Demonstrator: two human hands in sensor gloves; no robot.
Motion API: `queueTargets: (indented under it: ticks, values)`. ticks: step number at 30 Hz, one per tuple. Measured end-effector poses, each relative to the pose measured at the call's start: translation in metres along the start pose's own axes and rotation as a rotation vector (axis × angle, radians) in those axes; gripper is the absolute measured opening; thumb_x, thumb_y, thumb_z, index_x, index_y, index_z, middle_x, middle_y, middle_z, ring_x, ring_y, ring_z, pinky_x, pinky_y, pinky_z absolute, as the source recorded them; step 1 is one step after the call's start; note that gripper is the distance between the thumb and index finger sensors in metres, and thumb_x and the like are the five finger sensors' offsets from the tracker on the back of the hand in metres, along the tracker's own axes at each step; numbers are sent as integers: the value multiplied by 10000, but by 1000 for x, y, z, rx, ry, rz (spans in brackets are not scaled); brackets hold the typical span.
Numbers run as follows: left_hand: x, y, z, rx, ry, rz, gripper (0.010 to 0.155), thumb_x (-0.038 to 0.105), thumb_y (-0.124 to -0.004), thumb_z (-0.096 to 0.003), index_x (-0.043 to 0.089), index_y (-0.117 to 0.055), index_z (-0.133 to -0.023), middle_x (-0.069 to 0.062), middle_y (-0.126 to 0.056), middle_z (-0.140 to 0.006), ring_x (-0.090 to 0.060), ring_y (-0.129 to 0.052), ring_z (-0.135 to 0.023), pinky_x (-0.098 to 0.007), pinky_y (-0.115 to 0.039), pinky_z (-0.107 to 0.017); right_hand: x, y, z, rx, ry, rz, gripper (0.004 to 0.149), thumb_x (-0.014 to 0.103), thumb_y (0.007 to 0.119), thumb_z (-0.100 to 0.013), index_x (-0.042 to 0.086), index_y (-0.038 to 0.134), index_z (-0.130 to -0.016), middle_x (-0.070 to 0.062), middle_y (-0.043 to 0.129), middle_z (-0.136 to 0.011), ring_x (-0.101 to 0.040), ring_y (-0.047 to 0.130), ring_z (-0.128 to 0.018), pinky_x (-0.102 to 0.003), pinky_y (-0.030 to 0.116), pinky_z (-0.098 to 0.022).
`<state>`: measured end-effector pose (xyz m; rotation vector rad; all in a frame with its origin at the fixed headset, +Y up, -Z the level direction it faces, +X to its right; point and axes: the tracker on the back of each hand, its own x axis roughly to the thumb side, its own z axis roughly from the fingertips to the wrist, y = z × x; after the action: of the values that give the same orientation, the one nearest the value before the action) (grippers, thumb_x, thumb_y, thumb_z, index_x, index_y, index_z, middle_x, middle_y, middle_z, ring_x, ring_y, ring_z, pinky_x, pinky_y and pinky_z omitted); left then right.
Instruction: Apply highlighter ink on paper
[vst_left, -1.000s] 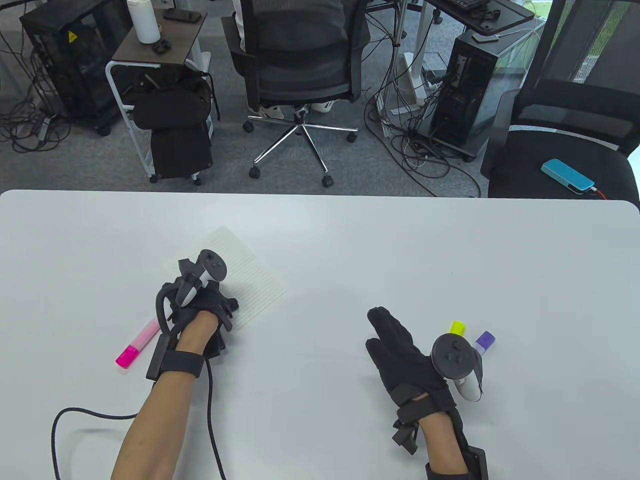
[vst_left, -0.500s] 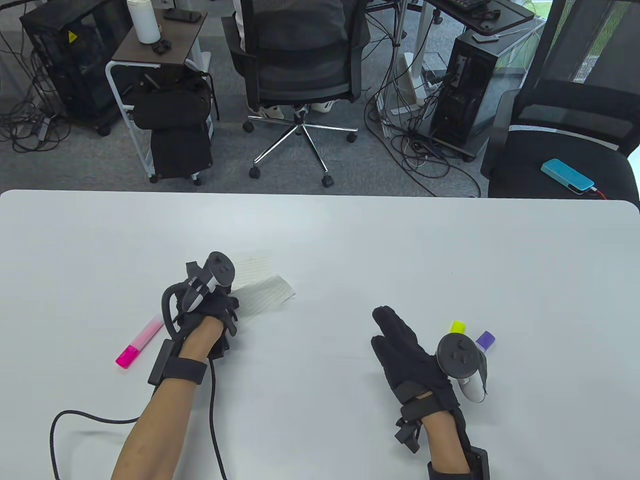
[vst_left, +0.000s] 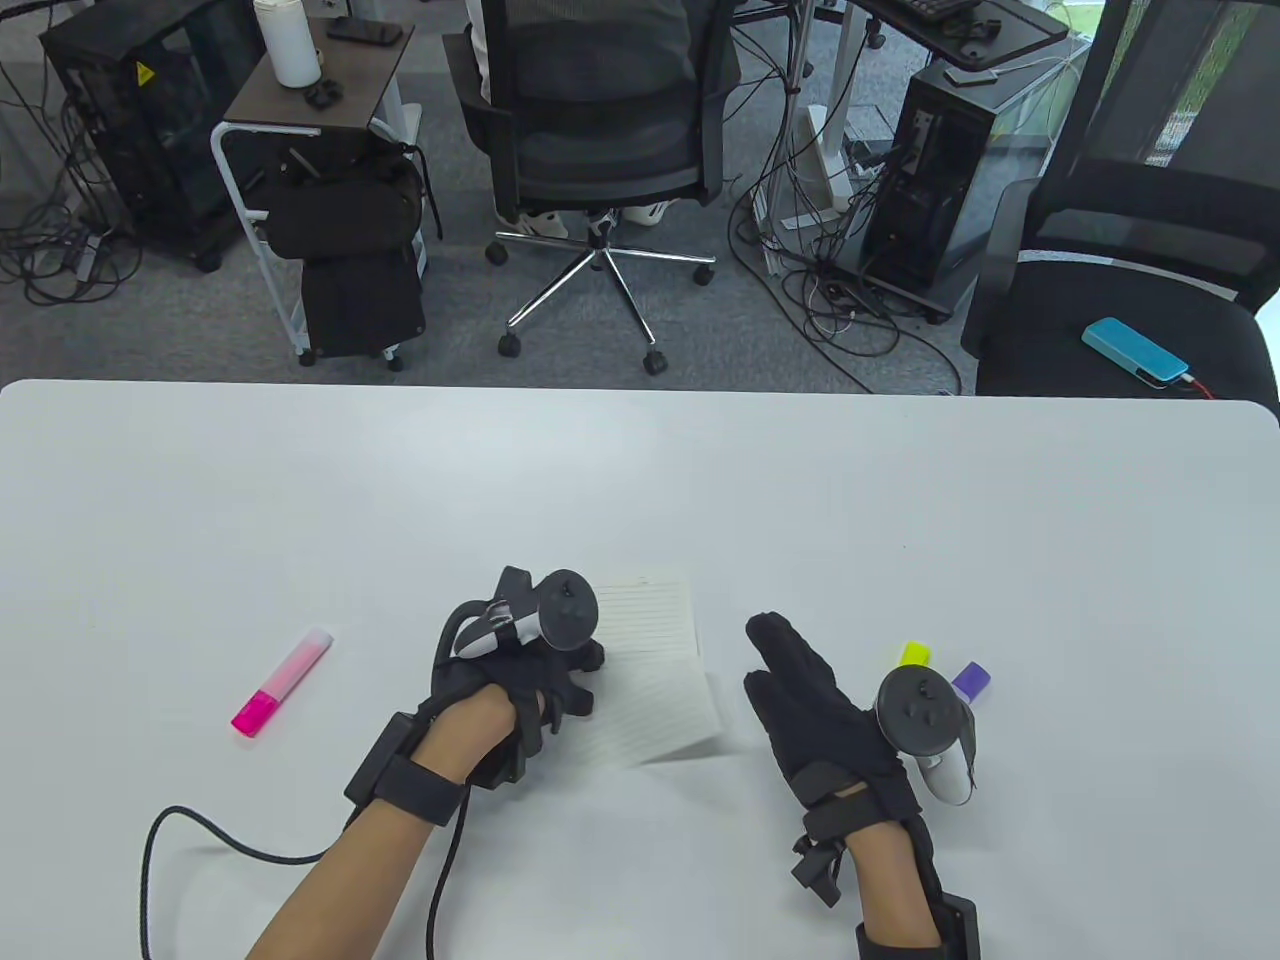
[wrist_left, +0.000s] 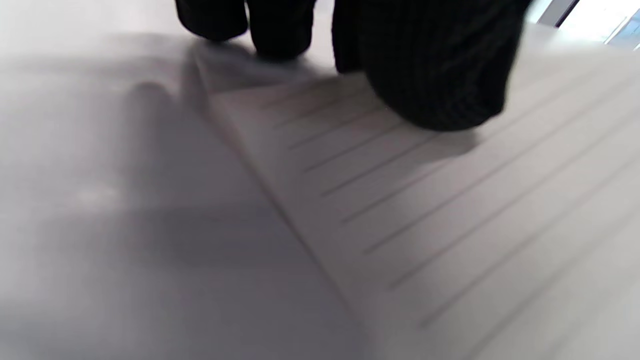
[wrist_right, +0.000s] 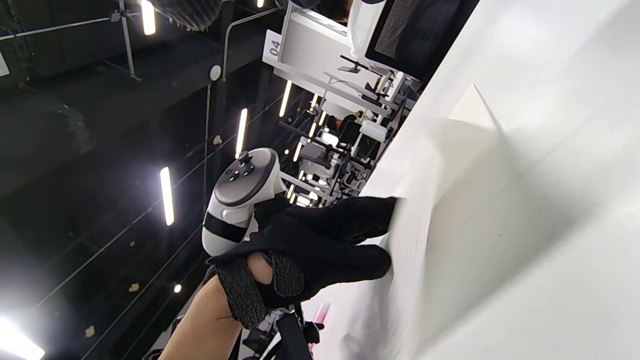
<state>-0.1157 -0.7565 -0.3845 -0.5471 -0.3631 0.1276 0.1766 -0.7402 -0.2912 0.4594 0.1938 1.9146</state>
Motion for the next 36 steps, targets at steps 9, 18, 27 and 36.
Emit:
queueTargets:
  ticks: [9, 18, 27, 36]
  values:
    - [7, -5, -5, -4, 6, -49, 705, 440, -908, -384, 379, -612, -1021, -73, -451, -1137, -389, -504, -1064, -658, -381, -744, 1, -1, 1, -1, -12, -5, 685, 545, 547, -671, 203, 273, -1198, -185, 176, -1272, -565, 101, -1086, -790, 124, -666]
    - [1, -10, 6, 45, -19, -27, 721, 403, -915, -387, 378, -594, -1031, -64, -443, -1143, -393, -479, -1071, -659, -371, -745, 2, 4, -1, 23, -14, 6, 684, 547, 546, -671, 208, 271, -1198, -167, 177, -1276, -561, 100, -1089, -790, 125, -668]
    - [-73, 29, 104, 458, 226, 73, 675, 426, -871, -392, 261, -662, -1011, -74, -566, -1123, -395, -517, -1052, -658, -397, -742, 4, 5, -1, 18, -32, 8, 681, 549, 544, -670, 212, 275, -1198, -162, 182, -1278, -557, 106, -1093, -789, 132, -673]
    - [-212, -26, 149, 259, 919, 292, 806, 446, -832, -412, 151, -435, -1048, -148, -338, -1120, -454, -339, -1040, -671, -315, -734, 3, 12, -4, 42, -14, 34, 683, 548, 545, -670, 209, 275, -1198, -165, 185, -1278, -558, 109, -1093, -789, 132, -673]
